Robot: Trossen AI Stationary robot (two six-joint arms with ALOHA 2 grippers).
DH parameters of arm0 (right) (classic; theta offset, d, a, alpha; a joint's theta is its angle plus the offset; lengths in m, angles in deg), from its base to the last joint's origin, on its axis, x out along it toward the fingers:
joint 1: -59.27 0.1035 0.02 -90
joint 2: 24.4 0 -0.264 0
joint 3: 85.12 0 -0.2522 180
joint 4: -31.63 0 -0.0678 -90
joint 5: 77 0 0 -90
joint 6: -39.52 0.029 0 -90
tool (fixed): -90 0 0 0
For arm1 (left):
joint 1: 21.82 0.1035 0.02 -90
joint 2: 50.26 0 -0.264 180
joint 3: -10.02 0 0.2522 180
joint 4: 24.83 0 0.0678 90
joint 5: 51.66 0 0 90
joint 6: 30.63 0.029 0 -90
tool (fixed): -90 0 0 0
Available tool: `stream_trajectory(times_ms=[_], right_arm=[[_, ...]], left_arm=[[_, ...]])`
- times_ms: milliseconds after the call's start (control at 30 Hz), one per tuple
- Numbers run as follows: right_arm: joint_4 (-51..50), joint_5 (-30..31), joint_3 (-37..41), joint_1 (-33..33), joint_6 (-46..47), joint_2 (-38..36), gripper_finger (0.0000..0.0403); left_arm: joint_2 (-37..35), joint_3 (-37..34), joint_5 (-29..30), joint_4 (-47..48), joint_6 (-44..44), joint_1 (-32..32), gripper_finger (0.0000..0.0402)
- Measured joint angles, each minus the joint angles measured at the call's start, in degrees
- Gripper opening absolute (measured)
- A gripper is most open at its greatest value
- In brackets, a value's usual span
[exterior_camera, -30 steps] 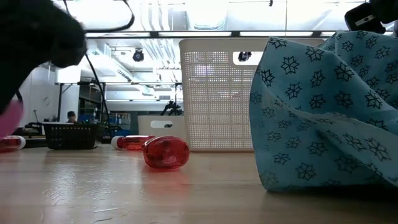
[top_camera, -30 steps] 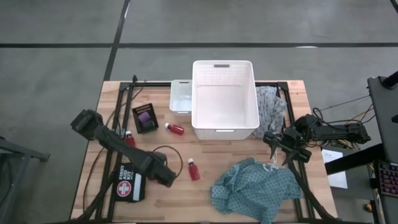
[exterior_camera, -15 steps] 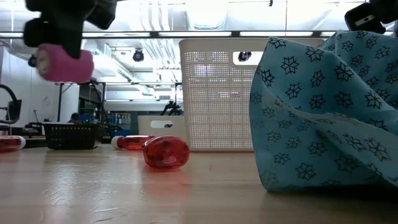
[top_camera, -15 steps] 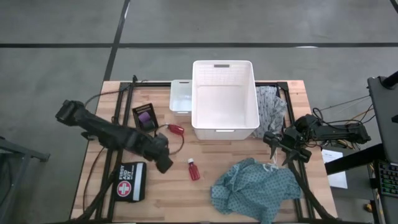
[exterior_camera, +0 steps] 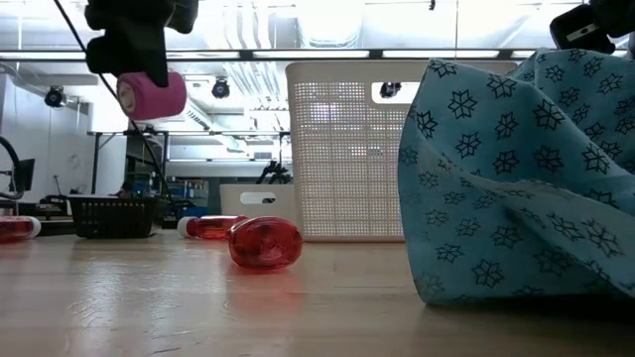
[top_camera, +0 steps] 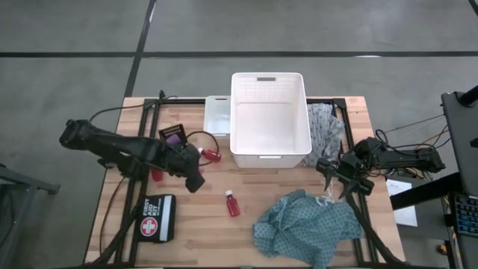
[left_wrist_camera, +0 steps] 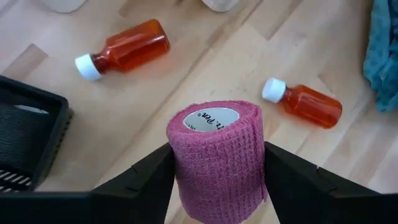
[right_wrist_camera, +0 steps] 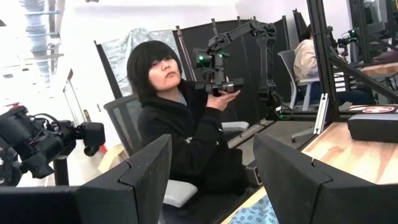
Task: Pick & Place Medicine items
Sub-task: Put the pink bandage into the black bin
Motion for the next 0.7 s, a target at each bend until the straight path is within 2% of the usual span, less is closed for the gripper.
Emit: stream_trajectory(times_ms=[267, 567, 700], right_arm=[[0.0, 0.0, 0.0, 0.0, 0.0, 0.0, 0.0224], [0.0, 0.0, 0.0, 0.0, 0.0, 0.0, 0.0224], [0.0, 0.0, 0.0, 0.0, 0.0, 0.0, 0.0224]], left_arm=[[0.0, 0.0, 0.6, 1.2, 6.6, 4.6, 0.0226], [0.0, 0.0, 8.6, 5.2, 7.1, 5.7, 0.0226], [0.0, 0.0, 9.8, 7.6, 6.7, 6.5, 0.0226]])
